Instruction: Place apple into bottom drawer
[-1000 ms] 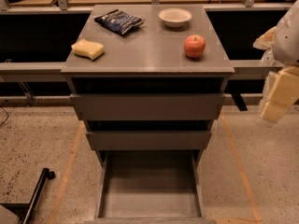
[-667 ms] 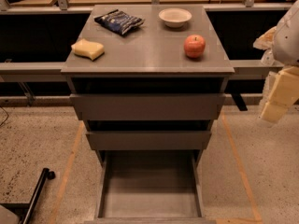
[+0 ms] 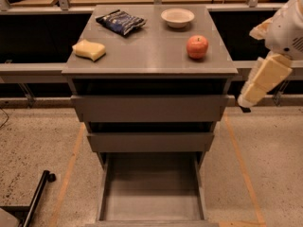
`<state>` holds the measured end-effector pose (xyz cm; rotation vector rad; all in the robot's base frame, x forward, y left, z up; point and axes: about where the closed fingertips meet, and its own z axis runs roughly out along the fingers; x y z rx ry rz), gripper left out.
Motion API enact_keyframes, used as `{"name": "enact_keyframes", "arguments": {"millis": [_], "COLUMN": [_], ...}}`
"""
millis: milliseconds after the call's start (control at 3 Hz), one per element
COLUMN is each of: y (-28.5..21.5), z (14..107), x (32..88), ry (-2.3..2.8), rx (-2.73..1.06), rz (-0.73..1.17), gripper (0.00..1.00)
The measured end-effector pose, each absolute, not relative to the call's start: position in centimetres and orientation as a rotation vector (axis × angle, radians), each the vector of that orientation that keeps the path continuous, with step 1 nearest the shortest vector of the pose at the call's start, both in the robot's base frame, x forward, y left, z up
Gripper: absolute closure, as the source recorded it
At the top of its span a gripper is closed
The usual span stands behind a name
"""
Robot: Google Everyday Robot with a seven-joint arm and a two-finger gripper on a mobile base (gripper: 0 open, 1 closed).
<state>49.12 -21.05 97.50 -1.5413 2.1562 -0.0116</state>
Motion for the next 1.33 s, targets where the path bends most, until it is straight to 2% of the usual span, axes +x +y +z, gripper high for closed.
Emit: {"name": "enact_keyframes", "arguments": {"millis": [333,1000,1333], "y": [-22.5,-22.7,-21.7], "z": [97.4,95.9,93.9], "x": [52.6,54.4,57.6], "ry": [2.174,2.209,2.194], "rx": [-1.344,-1.186,-1.101], "rz": [0.068,0.15,0.237], "gripper": [0.0,0.0,0.0]}}
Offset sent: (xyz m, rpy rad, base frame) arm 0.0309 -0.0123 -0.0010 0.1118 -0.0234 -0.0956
